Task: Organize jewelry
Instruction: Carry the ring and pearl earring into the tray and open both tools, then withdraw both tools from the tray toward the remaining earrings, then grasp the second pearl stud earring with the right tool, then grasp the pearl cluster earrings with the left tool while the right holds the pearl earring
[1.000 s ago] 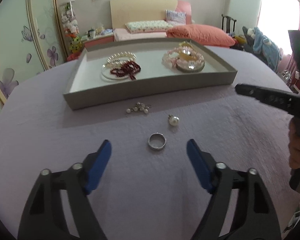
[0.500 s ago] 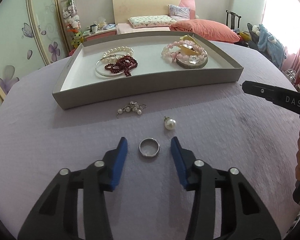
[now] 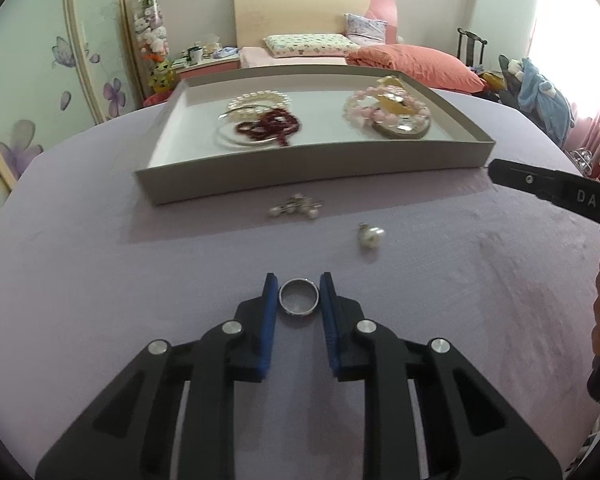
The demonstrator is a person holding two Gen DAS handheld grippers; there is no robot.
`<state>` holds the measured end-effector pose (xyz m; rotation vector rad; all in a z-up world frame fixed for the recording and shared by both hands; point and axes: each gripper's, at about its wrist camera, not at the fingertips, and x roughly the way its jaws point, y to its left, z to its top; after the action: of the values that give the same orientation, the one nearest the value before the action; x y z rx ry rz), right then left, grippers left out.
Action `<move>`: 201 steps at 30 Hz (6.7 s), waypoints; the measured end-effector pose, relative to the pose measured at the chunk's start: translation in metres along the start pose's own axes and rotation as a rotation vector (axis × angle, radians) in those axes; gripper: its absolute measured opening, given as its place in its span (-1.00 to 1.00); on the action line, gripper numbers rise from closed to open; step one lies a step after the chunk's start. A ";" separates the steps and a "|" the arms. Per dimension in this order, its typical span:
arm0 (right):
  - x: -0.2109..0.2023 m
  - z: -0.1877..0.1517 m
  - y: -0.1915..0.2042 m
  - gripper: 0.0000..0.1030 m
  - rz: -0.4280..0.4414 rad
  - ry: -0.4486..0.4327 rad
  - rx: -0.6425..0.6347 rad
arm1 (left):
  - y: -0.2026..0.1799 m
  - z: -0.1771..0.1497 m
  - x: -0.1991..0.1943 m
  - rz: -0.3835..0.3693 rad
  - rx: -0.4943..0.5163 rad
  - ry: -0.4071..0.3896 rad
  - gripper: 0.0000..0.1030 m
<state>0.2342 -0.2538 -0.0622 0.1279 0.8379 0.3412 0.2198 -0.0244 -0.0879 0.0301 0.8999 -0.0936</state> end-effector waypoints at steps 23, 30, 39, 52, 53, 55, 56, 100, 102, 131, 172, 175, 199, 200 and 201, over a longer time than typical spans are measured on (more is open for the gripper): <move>-0.036 0.006 0.058 -0.73 0.055 -0.154 -0.142 | 0.034 0.029 -0.105 -0.039 -0.120 -0.325 -0.58; -0.036 0.009 0.061 -0.73 0.045 -0.167 -0.154 | 0.032 0.034 -0.106 -0.049 -0.106 -0.334 -0.58; -0.031 0.046 0.056 -0.73 -0.009 -0.245 -0.135 | 0.034 0.055 -0.093 -0.055 -0.100 -0.349 -0.58; 0.060 0.084 0.042 -0.73 -0.031 -0.157 -0.081 | 0.043 0.119 -0.035 -0.034 -0.110 -0.352 -0.58; 0.063 0.084 0.041 -0.73 -0.033 -0.153 -0.079 | 0.043 0.123 -0.028 -0.033 -0.110 -0.345 -0.58; 0.069 0.085 0.039 -0.73 -0.036 -0.144 -0.075 | 0.041 0.127 -0.018 -0.032 -0.108 -0.333 -0.58; 0.071 0.085 0.038 -0.73 -0.039 -0.141 -0.076 | 0.040 0.129 -0.015 -0.029 -0.104 -0.331 -0.58; 0.031 0.059 0.011 -0.23 -0.039 -0.156 -0.064 | 0.042 0.133 0.020 -0.082 -0.126 -0.280 -0.01; 0.026 0.054 0.015 -0.23 -0.029 -0.153 -0.074 | 0.050 0.127 0.006 -0.066 -0.138 -0.302 0.08; 0.039 -0.035 0.104 -0.24 0.038 0.104 -0.263 | 0.115 0.014 -0.115 0.128 -0.181 -0.373 0.68; 0.011 -0.004 0.031 -0.73 -0.085 0.033 -0.108 | 0.062 0.017 -0.065 0.063 -0.086 -0.239 0.69; -0.004 0.008 0.016 -0.73 -0.083 -0.022 -0.069 | 0.047 0.017 -0.051 0.049 -0.058 -0.204 0.69; 0.002 0.024 -0.019 -0.73 0.015 -0.091 0.029 | -0.002 0.044 0.038 0.046 -0.032 0.018 0.37; 0.003 0.024 -0.020 -0.73 0.016 -0.091 0.033 | -0.003 0.045 0.039 0.047 -0.030 0.018 0.36; 0.004 0.024 -0.021 -0.73 0.017 -0.091 0.037 | -0.003 0.046 0.040 0.049 -0.030 0.021 0.33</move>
<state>0.2594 -0.2715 -0.0541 0.1843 0.7532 0.3336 0.2801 -0.0334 -0.0910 0.0251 0.9206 -0.0345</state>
